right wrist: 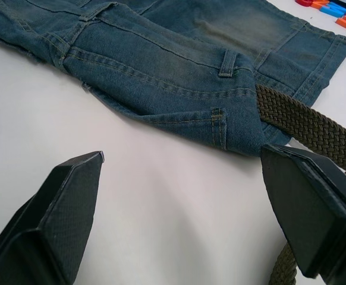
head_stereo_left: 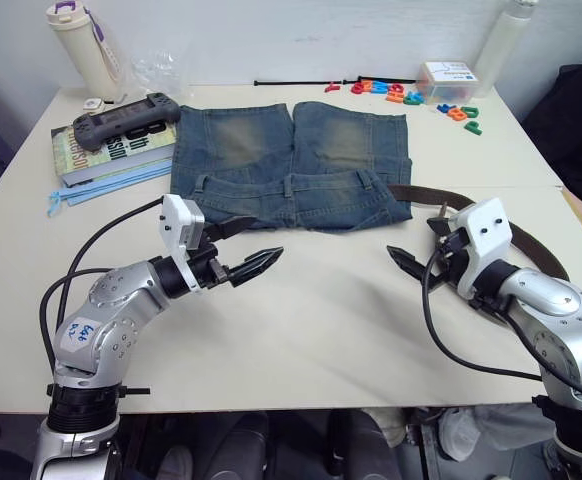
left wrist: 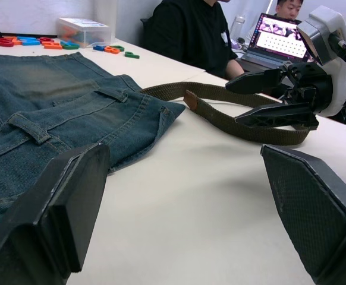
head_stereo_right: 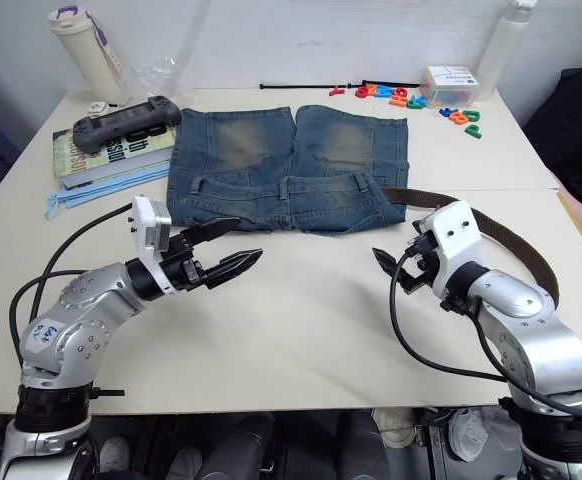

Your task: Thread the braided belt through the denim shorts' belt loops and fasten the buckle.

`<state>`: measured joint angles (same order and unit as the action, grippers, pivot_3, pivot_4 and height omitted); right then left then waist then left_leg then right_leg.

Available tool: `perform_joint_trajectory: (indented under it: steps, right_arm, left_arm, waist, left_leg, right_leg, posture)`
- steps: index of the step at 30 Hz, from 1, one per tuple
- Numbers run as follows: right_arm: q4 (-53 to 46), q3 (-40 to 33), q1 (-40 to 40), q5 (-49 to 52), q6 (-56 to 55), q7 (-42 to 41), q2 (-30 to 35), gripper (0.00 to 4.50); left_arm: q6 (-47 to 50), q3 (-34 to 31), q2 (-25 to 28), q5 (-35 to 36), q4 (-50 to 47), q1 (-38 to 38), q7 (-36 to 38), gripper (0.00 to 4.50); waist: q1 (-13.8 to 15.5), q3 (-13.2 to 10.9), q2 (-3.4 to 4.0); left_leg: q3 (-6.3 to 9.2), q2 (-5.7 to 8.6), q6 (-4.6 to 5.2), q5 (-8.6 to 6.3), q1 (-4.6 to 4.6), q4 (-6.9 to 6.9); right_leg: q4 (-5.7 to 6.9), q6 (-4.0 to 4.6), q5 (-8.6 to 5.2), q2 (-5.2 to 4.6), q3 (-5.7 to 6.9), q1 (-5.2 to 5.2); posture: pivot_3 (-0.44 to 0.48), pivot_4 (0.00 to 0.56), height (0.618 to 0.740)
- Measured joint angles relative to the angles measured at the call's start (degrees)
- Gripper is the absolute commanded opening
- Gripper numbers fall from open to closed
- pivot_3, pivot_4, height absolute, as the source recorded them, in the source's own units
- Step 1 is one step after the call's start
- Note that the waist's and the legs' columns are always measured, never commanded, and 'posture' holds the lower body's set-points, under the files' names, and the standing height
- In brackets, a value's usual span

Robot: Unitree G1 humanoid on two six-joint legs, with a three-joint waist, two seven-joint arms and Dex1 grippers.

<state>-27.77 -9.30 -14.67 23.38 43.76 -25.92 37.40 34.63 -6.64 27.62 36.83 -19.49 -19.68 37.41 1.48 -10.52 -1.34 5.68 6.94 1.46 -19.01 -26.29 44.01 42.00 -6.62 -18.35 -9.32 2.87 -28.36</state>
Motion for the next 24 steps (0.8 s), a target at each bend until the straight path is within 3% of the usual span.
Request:
perform_joint_trajectory:
  steps: [14,24]
  right_arm:
    - [0.05,-0.05,0.08,-0.26,0.48,1.42,-0.10,4.50]
    - [12.43,0.39,-7.22,-6.58,9.17,11.35,-1.90,4.50]
  left_arm:
    - [-2.34,1.02,0.08,-1.09,0.44,0.00,2.29,4.47]
    - [-2.80,1.31,0.05,-1.31,2.04,-0.16,2.46,4.47]
  waist:
    - [0.01,0.00,0.00]
    - [-0.07,0.00,0.00]
  left_leg:
    - [0.00,0.00,0.00,0.00,0.00,0.00]
    - [-0.02,0.00,0.00,0.00,-0.01,0.01]
  right_leg:
    - [0.00,0.00,0.00,0.00,0.00,0.00]
    - [0.04,0.00,0.00,0.00,-0.01,-0.03]
  posture:
    - [0.000,0.150,0.657]
    - [0.000,0.150,0.657]
